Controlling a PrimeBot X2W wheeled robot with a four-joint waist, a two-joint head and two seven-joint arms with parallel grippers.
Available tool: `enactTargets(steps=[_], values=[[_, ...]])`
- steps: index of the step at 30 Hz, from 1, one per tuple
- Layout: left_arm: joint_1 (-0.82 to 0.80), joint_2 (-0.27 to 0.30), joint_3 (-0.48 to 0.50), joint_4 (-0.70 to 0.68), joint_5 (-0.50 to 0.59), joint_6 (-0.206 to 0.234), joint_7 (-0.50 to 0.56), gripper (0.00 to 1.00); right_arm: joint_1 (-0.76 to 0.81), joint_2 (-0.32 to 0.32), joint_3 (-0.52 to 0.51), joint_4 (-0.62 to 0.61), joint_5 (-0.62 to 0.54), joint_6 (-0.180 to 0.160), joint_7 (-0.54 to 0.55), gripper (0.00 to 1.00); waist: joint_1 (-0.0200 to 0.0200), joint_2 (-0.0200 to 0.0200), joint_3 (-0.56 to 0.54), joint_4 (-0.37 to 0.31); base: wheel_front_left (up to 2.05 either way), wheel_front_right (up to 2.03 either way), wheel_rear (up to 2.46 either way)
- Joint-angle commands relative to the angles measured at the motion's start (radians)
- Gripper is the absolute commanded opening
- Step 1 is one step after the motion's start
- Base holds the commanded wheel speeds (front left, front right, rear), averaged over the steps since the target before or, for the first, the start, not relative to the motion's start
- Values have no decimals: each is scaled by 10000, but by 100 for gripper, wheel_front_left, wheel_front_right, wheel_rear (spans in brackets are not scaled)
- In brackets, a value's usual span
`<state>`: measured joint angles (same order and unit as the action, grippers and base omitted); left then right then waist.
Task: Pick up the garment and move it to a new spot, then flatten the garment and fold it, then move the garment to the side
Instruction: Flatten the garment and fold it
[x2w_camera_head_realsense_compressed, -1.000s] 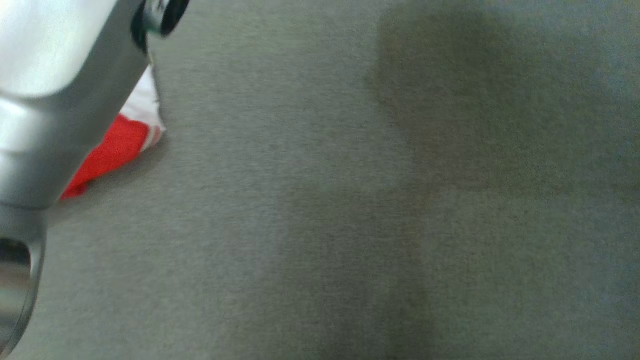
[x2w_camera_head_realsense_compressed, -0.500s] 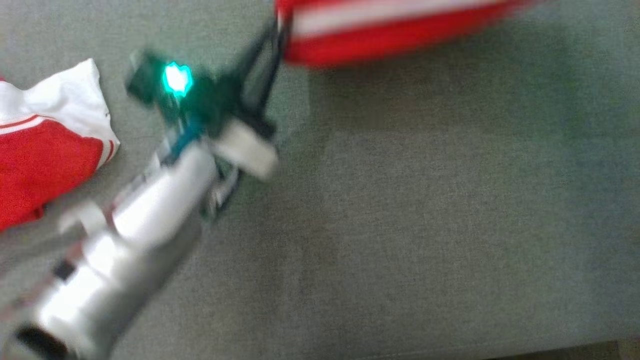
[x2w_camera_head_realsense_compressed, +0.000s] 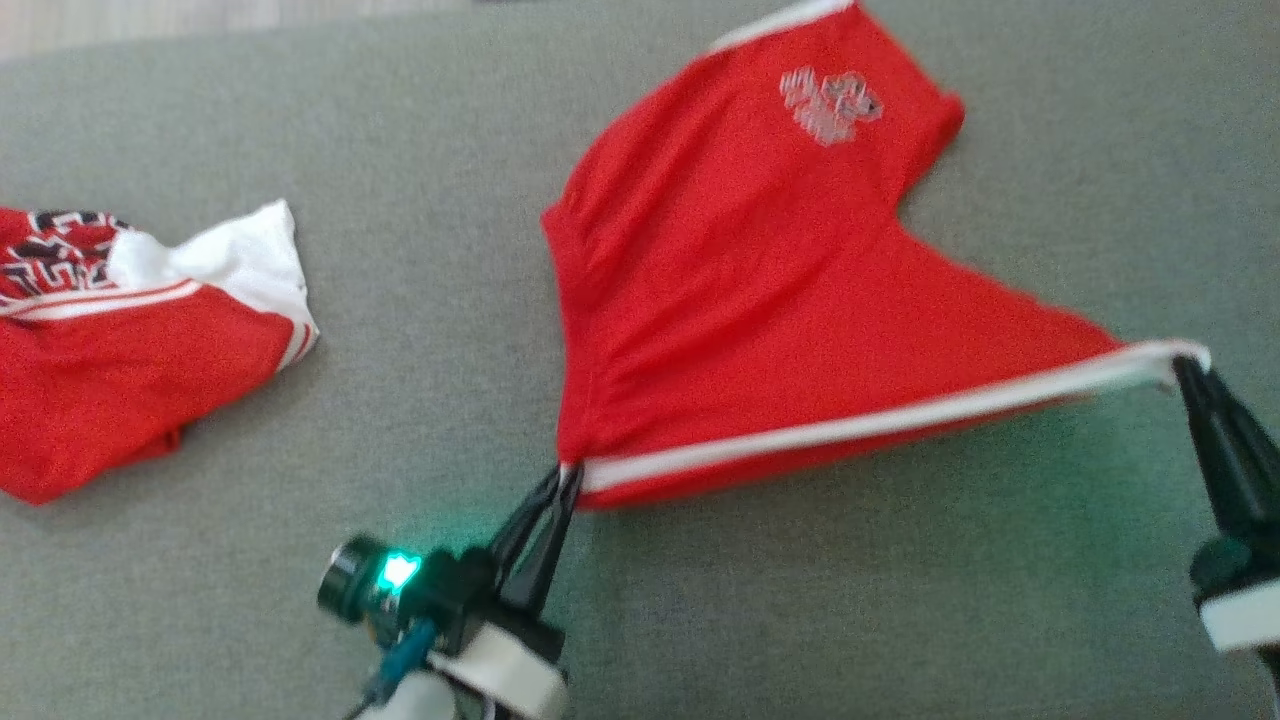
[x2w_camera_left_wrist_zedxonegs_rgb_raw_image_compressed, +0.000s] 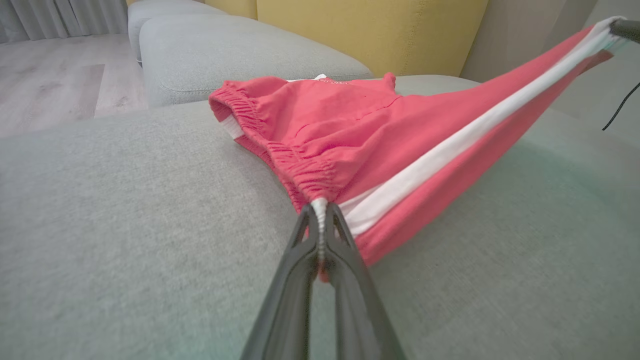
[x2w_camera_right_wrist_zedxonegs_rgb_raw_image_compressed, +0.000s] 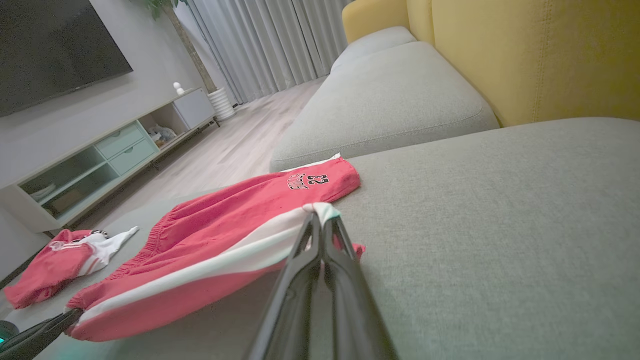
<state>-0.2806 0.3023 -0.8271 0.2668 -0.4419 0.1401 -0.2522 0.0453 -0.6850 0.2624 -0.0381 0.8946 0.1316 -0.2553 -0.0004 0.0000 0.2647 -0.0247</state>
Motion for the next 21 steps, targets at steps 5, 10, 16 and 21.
enactTargets(steps=[5, 10, 16, 21], values=[[929, 489, 679, -915, -40, 205, -94, 0, 1180, -296, -952, -1061, -354, -9, -27, 0, 4, 0, -792, 92, 0, 0, 0], [683, 319, 969, -1280, -221, 83, -94, 0, 924, -123, -1697, -1213, -910, -9, 646, 0, 4, 0, -706, 469, 0, 0, 0], [-846, -318, 1167, -1101, -455, -199, 291, 0, -914, -340, -1781, -844, -1375, -9, 1782, 0, 4, 0, 226, 986, 0, 0, 0], [-2394, -920, 1251, -418, -532, -518, 561, 0, -2877, -887, -1354, -160, -1544, -9, 2648, 0, 4, 0, 1028, 1453, 0, 0, 0]])
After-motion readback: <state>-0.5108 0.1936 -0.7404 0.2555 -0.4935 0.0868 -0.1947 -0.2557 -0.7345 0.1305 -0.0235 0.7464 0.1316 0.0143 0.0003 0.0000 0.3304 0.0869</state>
